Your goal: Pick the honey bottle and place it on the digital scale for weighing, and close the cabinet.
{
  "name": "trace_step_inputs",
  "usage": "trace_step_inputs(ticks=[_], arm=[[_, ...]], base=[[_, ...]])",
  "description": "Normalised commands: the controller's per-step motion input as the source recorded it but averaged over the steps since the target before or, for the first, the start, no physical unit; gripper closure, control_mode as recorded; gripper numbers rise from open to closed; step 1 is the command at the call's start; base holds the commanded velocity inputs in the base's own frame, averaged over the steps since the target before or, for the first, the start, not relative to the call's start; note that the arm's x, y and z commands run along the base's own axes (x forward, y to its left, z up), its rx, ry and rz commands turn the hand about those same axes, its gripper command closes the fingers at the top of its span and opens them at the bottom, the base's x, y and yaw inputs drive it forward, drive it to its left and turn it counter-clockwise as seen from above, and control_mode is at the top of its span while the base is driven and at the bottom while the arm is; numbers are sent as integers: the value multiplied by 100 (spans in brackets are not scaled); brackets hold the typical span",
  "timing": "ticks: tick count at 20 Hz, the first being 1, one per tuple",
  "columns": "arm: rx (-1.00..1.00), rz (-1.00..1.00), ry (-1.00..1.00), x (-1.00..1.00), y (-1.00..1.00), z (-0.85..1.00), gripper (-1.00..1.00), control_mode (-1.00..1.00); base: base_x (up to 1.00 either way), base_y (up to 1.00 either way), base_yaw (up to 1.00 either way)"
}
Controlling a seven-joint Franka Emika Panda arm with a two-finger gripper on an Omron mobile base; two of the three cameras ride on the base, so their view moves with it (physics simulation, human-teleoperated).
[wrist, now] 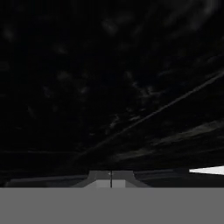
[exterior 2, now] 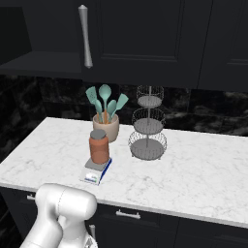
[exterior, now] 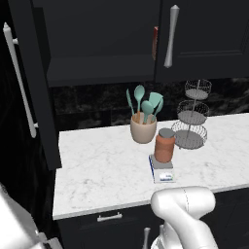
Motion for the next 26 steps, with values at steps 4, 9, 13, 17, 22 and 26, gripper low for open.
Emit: trace_step_inputs(ticks=[4,9,13,17,22,26], arm=[[43,0,-34,65,-1,-28,100,-100],[33,-3,-23,76,41,-34,100,-100],[10,-15,8,48,84,-25,100,-100],[1,-24,20,49,31,-8,100,-100],[0,-32,56,29,-14,11,100,-100],[-5,-24,55,21,27,-9,100,-100]], base=[[0,0,0],[0,0,0],[0,0,0],[0,0,0],[0,0,0],[0,0,0]])
